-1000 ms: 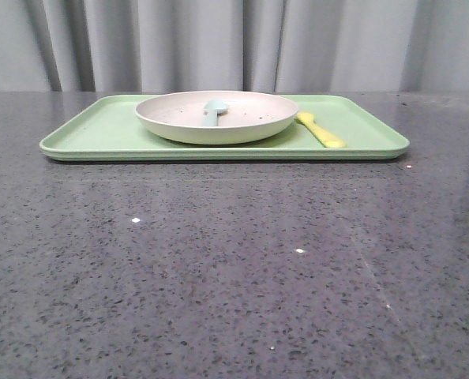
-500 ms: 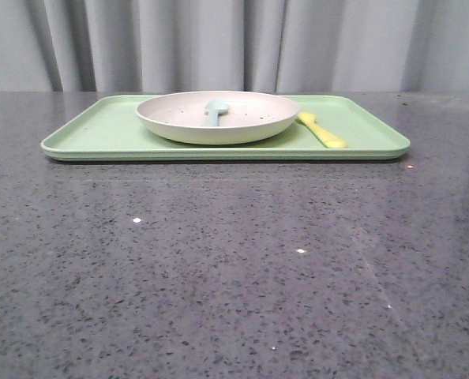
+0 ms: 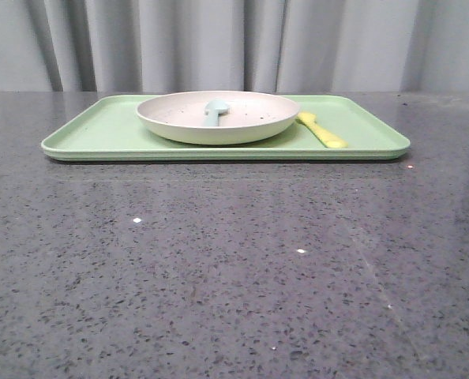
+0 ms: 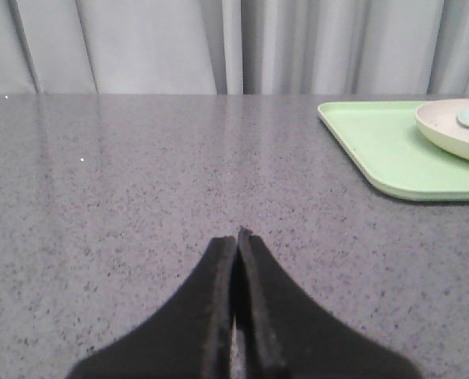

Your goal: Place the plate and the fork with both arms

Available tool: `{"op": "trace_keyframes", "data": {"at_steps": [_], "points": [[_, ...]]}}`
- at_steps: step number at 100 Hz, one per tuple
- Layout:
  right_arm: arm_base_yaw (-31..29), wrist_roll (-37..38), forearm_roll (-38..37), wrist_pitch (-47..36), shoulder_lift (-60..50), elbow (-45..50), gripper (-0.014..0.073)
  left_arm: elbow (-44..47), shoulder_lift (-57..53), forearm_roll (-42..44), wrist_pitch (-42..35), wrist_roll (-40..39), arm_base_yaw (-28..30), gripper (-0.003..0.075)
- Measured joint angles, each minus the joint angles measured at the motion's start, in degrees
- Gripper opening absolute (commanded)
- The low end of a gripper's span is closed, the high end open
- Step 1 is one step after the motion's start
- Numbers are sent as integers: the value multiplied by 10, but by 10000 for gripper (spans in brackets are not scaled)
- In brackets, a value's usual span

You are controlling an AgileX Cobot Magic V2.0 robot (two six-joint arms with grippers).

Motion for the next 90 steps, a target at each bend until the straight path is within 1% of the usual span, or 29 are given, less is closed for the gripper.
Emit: {"op": "trace_keyframes", "data": {"at_steps": [37,90], "points": [[0,0,0,0,0,0,-68,1,0,14,-32,0,0,-20],[0,0,0,0,0,0,-68,1,0,18,-33,0,0,-20]]}}
